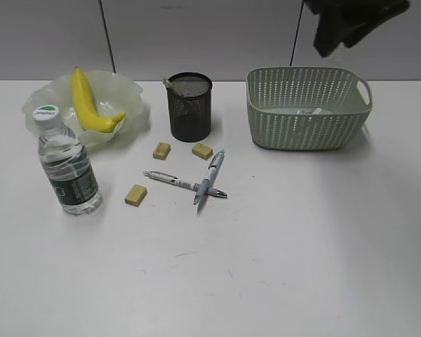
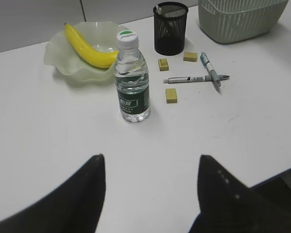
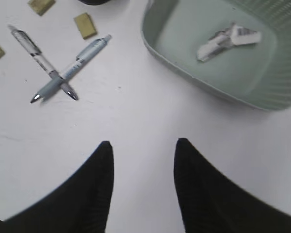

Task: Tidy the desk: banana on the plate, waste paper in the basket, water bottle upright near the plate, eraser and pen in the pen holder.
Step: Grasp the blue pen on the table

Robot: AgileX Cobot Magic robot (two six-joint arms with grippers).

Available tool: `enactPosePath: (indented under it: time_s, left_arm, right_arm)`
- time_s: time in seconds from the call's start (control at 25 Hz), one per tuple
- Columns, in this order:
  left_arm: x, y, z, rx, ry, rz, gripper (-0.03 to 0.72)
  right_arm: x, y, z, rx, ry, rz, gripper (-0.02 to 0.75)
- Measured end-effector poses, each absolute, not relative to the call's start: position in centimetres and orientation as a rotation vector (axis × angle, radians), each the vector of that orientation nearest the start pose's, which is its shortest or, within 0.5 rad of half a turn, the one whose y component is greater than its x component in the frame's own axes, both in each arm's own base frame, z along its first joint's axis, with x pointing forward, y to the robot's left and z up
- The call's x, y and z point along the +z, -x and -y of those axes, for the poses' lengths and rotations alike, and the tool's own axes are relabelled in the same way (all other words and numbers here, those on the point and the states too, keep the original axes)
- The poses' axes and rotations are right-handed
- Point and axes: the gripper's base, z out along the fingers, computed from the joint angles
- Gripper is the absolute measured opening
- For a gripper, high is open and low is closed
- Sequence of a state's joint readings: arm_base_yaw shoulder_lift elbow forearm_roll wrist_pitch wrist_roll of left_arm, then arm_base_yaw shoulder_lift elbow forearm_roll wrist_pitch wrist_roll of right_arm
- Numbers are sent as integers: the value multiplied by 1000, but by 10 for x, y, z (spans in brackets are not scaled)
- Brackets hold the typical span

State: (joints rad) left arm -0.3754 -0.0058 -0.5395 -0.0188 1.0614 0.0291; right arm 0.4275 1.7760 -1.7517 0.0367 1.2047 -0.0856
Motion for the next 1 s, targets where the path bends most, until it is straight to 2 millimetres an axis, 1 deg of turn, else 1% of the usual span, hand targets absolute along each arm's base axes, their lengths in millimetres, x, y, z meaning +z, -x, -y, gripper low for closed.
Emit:
enactPosePath:
  time_s: [0.12, 0.28, 0.32, 0.36, 0.6, 0.8, 0.88, 1.0]
  left_arm:
    - [288, 10, -3, -244, -405, -1967, 448]
    - [288, 10, -3, -244, -405, -1967, 448]
    - [288, 10, -3, -244, -405, -1967, 448]
    - [288, 10, -3, -244, -405, -1967, 448]
    - [288, 10, -3, -244, -405, -1967, 445]
    - [288, 10, -3, -244, -405, -1967, 445]
    - [288, 10, -3, -244, -405, -1966, 445]
    - [288, 10, -3, -244, -405, -1966, 445]
  right_arm:
    - [363, -317, -146, 134, 666, -2613, 337]
    - [371, -269, -124, 133, 658, -2611, 337]
    - [374, -253, -117, 137, 645, -2605, 337]
    - [374, -242, -111, 139, 634, -2606, 337]
    - [363, -161, -75, 148, 608, -2577, 334]
    - [345, -102, -48, 164, 591, -2507, 333]
    - [332, -79, -37, 168, 584, -2474, 333]
    - [312, -51, -24, 183, 569, -2410, 333]
